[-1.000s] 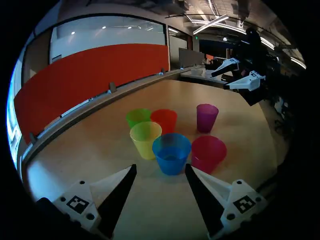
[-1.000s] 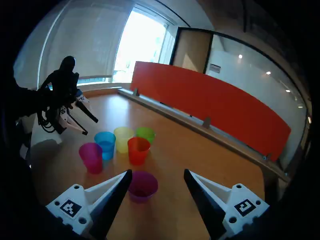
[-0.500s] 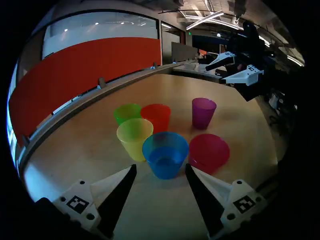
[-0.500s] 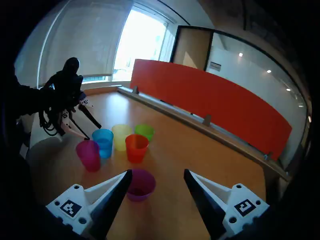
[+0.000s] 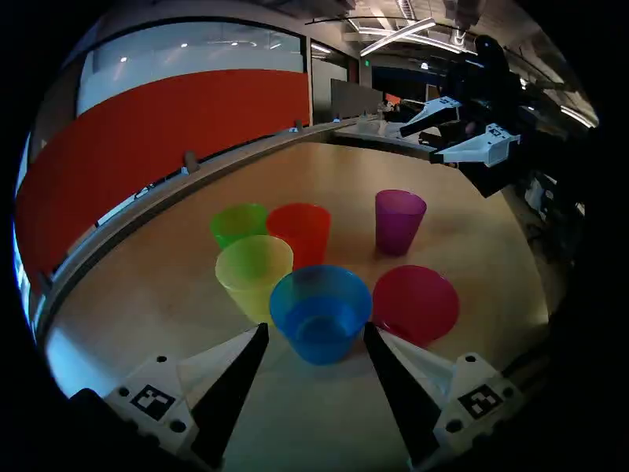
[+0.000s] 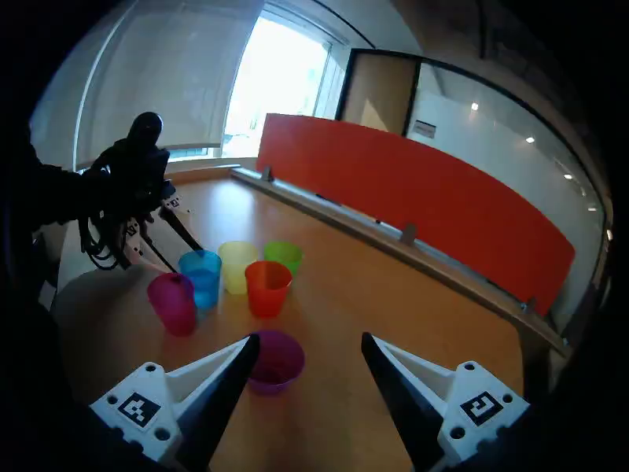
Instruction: Pour water
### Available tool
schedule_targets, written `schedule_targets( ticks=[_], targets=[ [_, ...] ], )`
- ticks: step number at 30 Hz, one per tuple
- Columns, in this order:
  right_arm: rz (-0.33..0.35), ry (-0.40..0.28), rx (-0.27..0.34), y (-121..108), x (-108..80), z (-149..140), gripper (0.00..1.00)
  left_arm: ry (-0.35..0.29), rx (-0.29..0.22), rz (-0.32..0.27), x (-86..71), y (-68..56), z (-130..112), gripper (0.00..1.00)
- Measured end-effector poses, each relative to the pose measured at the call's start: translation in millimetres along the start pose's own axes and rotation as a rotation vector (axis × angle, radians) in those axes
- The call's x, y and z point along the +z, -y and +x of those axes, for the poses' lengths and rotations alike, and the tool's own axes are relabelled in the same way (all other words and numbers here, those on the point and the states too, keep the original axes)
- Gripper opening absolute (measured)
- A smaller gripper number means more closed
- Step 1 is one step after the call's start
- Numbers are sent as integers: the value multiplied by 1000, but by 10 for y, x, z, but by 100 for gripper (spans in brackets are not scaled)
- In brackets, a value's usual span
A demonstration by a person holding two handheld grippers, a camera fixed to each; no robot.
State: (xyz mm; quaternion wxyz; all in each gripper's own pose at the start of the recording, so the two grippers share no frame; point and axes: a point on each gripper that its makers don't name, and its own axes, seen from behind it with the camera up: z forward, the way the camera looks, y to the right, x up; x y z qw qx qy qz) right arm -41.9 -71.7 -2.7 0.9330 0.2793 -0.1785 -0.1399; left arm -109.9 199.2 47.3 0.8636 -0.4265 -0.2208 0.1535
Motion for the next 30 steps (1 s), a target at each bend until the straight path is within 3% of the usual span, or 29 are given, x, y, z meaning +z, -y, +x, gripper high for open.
schedule_targets(
  ticks=[30],
  targets=[
    [7,8,-2,11,44,-55,100,-12,18,-12,184,-12,98,90]
  ],
)
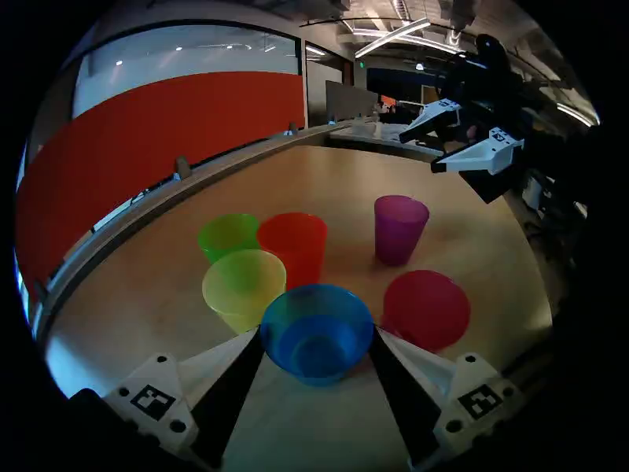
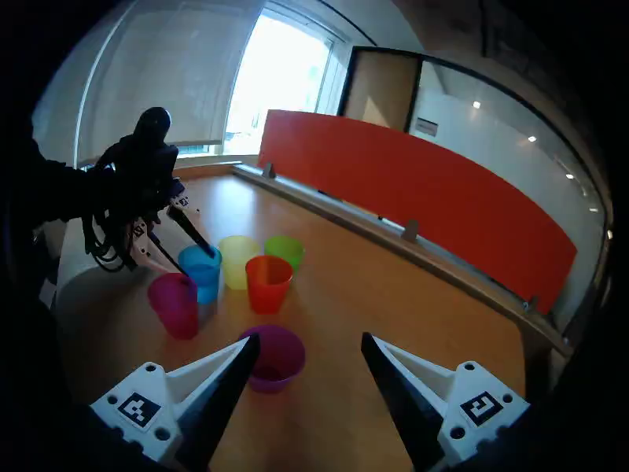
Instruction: Pour water
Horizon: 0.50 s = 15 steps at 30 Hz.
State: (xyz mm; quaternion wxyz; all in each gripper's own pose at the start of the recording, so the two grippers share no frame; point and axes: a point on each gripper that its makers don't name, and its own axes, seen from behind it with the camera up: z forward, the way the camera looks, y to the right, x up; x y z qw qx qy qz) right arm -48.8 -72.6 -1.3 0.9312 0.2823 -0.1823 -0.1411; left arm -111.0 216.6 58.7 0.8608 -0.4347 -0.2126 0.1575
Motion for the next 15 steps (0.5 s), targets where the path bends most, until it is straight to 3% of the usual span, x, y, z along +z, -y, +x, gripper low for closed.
schedule_targets(
  ticks=[15],
  targets=[
    [-1,-3,5,6,-14,-29,100,5,6,13,16,-28,-5,86]
  ],
)
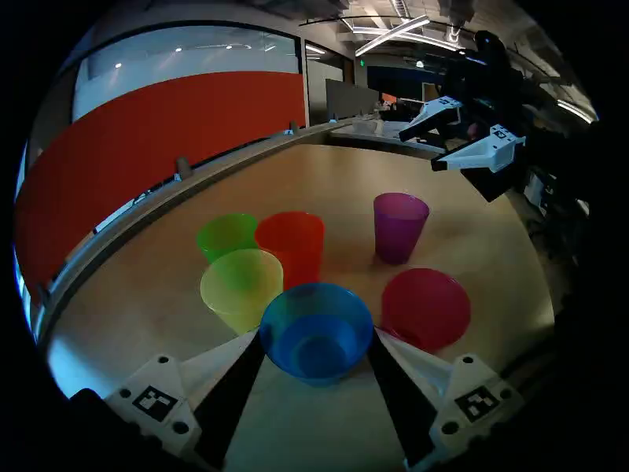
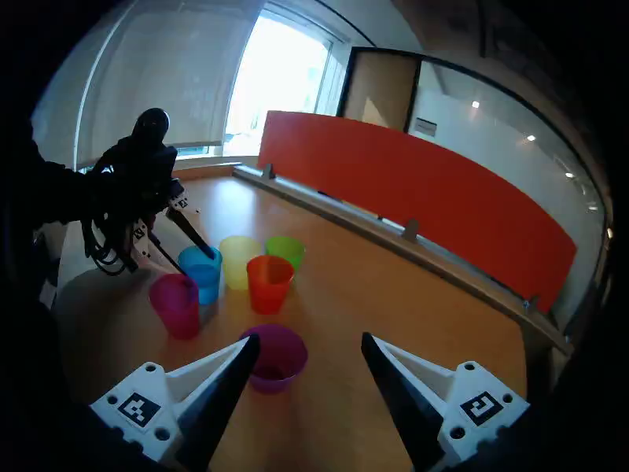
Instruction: Pour water
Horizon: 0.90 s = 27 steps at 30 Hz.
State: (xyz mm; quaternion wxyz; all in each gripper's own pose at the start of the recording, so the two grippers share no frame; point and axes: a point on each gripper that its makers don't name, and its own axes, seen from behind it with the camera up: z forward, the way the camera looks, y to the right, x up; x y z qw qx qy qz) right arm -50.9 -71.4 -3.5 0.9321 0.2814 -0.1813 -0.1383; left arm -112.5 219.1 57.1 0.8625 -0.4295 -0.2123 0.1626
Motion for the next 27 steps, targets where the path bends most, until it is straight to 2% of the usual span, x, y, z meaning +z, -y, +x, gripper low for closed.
schedule_targets(
  ticks=[6,13,27],
  targets=[
    [-4,-6,6,5,5,18,100,-5,-20,-1,-12,-29,13,86],
    [-5,-10,12,11,16,33,100,-50,-48,13,-66,-16,139,85],
    [-3,-42,21,50,86,185,100,-174,-74,80,-325,65,443,85]
  ],
)
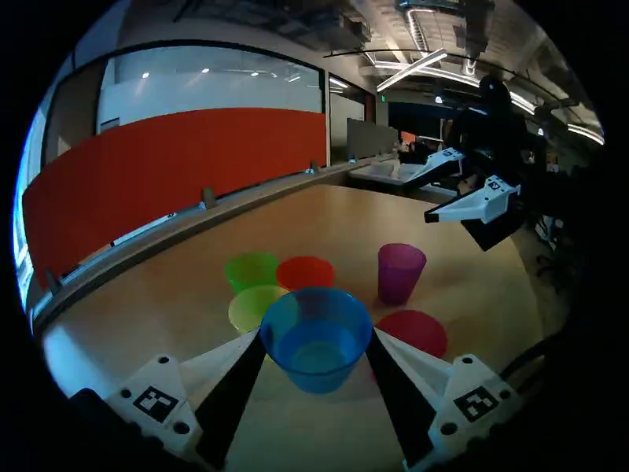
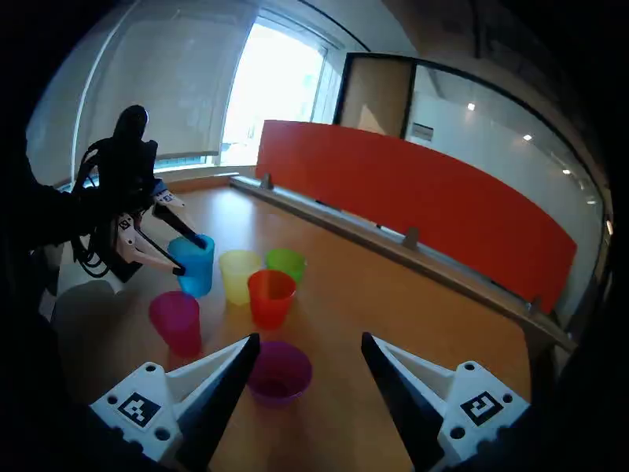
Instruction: Pour water
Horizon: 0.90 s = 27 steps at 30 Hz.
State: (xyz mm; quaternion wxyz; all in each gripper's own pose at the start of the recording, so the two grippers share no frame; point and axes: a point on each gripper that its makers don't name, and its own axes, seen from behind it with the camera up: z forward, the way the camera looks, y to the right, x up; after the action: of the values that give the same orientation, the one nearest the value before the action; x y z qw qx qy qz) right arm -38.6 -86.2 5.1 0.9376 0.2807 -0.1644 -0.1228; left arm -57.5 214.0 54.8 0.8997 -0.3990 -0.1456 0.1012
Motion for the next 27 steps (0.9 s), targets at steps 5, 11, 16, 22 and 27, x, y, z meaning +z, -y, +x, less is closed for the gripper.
schedule_targets(
  ticks=[5,11,16,22,27],
  targets=[
    [1,-14,-2,17,19,76,100,-75,-7,26,-144,22,225,85],
    [0,-27,1,29,54,152,100,-160,-21,53,-311,23,462,85],
    [4,-34,1,47,90,213,100,-235,-25,66,-422,-38,652,85],
    [11,-38,-3,74,142,258,100,-309,-44,69,-518,-102,823,85],
    [18,-39,-1,93,175,278,100,-361,-59,75,-598,-112,971,85]
  ],
)
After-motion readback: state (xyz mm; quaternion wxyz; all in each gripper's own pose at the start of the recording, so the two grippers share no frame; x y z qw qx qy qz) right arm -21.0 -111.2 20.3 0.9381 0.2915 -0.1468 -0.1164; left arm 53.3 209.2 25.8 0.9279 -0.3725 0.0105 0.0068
